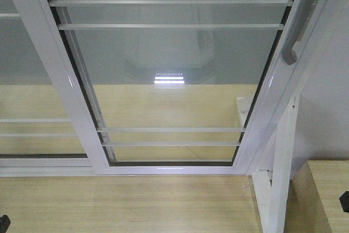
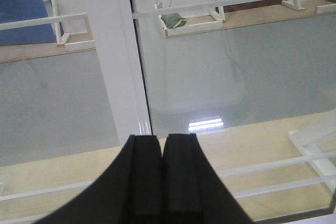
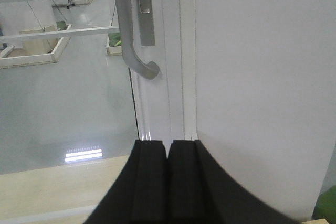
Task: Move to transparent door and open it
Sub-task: 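Approach the door and stop facing its silver handle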
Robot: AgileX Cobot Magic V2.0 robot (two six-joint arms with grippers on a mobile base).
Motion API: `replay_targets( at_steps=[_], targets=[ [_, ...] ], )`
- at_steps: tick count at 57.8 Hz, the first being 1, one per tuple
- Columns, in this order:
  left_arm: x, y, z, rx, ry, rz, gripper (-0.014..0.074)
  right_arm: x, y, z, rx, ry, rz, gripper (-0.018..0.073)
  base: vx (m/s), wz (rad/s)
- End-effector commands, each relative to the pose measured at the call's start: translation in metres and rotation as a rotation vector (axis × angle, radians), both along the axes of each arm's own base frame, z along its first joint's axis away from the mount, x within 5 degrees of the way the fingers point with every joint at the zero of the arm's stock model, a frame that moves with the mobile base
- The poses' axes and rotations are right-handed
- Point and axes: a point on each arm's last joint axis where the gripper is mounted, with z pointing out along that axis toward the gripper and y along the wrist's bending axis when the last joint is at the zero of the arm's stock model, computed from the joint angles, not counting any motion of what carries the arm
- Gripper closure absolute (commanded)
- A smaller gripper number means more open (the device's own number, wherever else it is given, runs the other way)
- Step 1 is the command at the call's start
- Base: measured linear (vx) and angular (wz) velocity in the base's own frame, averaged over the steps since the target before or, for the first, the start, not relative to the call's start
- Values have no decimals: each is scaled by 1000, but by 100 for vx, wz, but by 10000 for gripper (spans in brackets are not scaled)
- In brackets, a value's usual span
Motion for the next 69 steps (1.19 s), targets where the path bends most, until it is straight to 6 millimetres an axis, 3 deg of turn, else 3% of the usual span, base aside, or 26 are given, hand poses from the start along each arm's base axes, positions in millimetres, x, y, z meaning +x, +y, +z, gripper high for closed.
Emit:
replay_targets(
  at_steps=[1,32,48,58,69],
  targets=[
    [2,1,0,-10,-54,13,602,1,0,4,-20,-70,4,567,0,0],
    [3,3,23,-43,-308,42,602,1,0,8,-53,-122,8,567,0,0],
    [2,4,24,-67,-318,44,602,1,1,17,-24,-211,14,567,0,0],
    [0,4,42,-151,-356,42,602,-3,2,44,-38,-315,16,567,0,0],
    [-10,4,86,-159,-440,30,602,-17,3,102,-49,-393,9,567,0,0]
  ],
)
